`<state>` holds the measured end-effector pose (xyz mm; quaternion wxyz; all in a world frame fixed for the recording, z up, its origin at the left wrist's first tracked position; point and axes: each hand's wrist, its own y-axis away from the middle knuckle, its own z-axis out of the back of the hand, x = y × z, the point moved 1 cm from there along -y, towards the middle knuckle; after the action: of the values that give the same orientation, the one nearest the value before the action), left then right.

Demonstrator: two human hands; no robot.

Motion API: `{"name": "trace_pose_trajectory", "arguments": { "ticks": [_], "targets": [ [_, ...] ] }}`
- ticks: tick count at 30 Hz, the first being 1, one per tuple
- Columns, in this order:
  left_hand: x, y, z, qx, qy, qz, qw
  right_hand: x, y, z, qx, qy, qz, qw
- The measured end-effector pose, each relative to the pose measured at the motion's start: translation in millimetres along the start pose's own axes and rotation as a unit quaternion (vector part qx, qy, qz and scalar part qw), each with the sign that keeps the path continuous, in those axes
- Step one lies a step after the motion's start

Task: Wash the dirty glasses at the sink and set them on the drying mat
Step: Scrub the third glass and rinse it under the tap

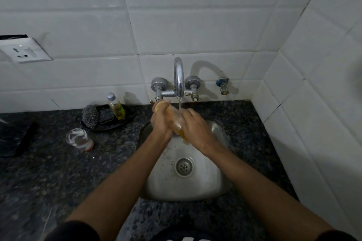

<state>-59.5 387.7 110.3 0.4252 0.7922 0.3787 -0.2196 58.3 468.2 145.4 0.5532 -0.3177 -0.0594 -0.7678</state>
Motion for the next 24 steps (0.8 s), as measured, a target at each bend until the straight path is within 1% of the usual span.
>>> {"name": "trace_pose_trajectory", "arguments": {
  "ticks": [3, 5, 6, 7, 8, 10, 12, 14, 16, 18, 20, 22, 23, 24],
  "targets": [
    [-3, 3, -1, 0.006, 0.002, -0.027, 1.000, -2, 4, -5, 0.013, 0.006, 0.016, 1.000],
    [-4, 3, -2, 0.007, -0.002, -0.042, 0.999, 1, 4, -5, 0.003, 0.023, 0.053, 0.998],
    [-5, 4, -3, 0.006, -0.009, -0.060, 0.998, 4, 3, -3, -0.012, 0.000, 0.061, 0.998],
    [-6, 5, -4, 0.006, -0.022, -0.083, 0.996, 6, 4, -3, -0.006, -0.032, 0.057, 0.998],
    [-7, 6, -5, 0.009, -0.036, -0.108, 0.993, 7, 4, -3, -0.009, -0.040, 0.066, 0.997],
    [-10, 11, -8, 0.009, -0.066, -0.151, 0.986, 1, 6, -10, -0.020, -0.011, 0.101, 0.995],
    [-14, 14, -11, -0.009, -0.110, -0.194, 0.975, -6, 9, -17, -0.048, -0.001, 0.113, 0.992],
    [-16, 14, -14, -0.008, -0.133, -0.243, 0.961, -6, 8, -20, -0.069, 0.008, 0.115, 0.991],
    [-16, 12, -18, 0.000, -0.146, -0.264, 0.954, -4, 6, -19, -0.073, -0.004, 0.097, 0.993],
    [-15, 13, -18, -0.008, -0.137, -0.241, 0.961, -4, 8, -17, -0.053, -0.015, 0.115, 0.992],
    [-15, 14, -17, -0.009, -0.112, -0.201, 0.973, -5, 10, -16, -0.053, -0.029, 0.145, 0.988],
    [-11, 13, -14, -0.013, -0.093, -0.153, 0.984, -5, 9, -17, -0.081, -0.040, 0.182, 0.979],
    [-7, 11, -11, -0.016, -0.077, -0.116, 0.990, -5, 6, -18, -0.095, -0.051, 0.185, 0.977],
    [-4, 9, -6, -0.001, -0.065, -0.062, 0.996, -7, 4, -18, -0.108, -0.068, 0.180, 0.975]
  ]
}}
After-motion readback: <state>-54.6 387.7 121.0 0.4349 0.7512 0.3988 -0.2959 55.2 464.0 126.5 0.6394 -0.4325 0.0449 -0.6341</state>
